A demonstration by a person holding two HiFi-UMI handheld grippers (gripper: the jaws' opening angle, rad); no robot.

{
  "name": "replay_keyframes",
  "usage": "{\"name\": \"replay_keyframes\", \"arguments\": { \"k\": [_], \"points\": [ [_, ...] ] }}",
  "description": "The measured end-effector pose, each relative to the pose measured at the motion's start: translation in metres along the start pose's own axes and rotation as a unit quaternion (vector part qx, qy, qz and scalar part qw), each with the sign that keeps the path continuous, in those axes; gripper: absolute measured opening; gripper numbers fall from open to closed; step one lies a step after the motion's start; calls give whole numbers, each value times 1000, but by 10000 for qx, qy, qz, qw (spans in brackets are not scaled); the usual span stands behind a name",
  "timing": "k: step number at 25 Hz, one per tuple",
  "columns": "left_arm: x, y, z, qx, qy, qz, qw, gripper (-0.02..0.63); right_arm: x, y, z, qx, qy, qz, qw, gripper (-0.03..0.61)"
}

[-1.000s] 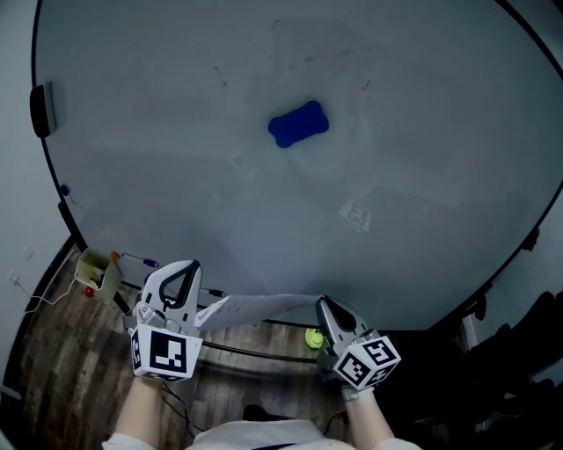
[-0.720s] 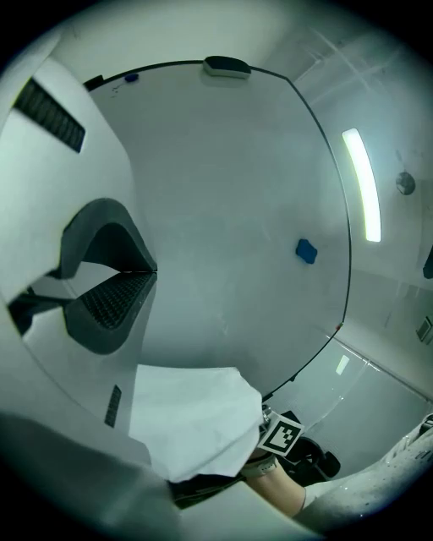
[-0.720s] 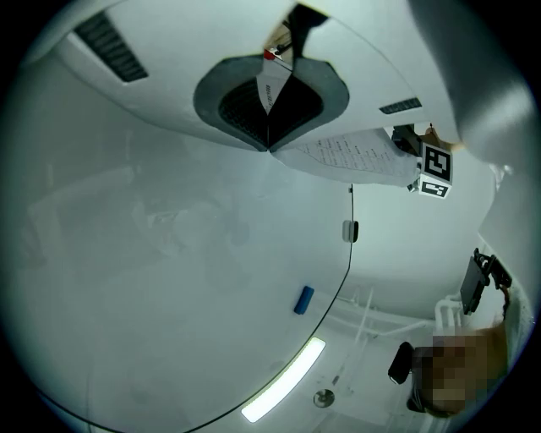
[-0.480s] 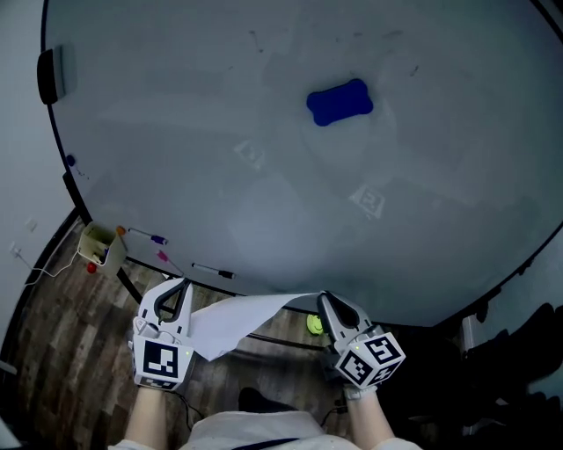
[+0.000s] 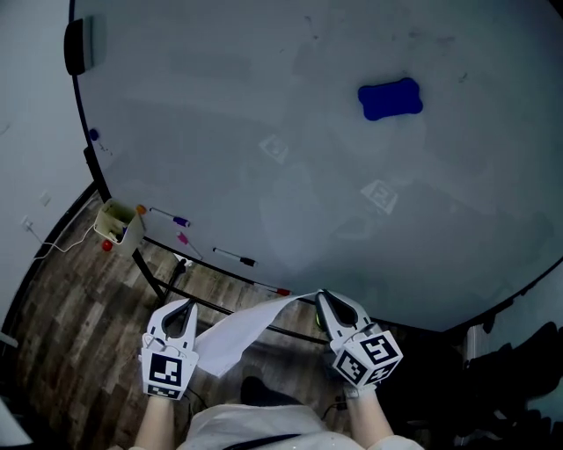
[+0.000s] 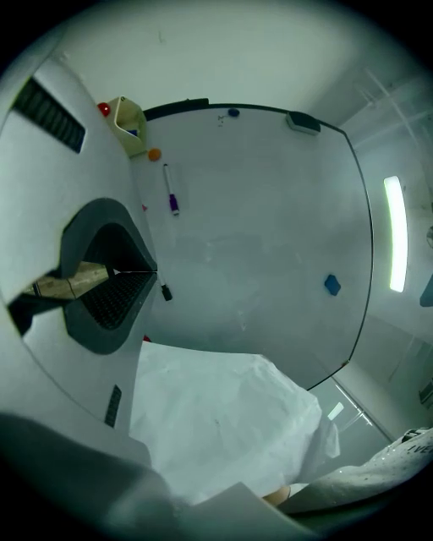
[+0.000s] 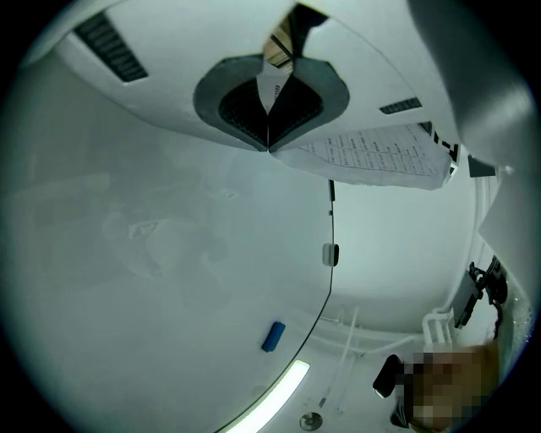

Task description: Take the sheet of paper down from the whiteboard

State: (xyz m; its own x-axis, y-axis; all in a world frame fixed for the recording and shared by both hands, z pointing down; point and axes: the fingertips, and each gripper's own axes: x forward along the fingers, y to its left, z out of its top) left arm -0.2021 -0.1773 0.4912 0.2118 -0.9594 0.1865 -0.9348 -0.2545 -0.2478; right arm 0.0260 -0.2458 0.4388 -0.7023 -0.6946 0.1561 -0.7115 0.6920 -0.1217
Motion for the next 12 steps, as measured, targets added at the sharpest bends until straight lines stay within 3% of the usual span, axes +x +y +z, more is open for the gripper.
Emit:
{"name": "replay_keyframes", "arguments": {
  "k": [7, 12],
  "points": [
    [-37, 15, -33, -368, 288, 369, 9982, 15, 33, 31, -30, -20, 370, 459, 9983, 18],
    [-67, 41, -53, -581, 467, 945, 9927, 15, 59, 55, -47, -84, 613, 833, 9946, 18]
  ]
}}
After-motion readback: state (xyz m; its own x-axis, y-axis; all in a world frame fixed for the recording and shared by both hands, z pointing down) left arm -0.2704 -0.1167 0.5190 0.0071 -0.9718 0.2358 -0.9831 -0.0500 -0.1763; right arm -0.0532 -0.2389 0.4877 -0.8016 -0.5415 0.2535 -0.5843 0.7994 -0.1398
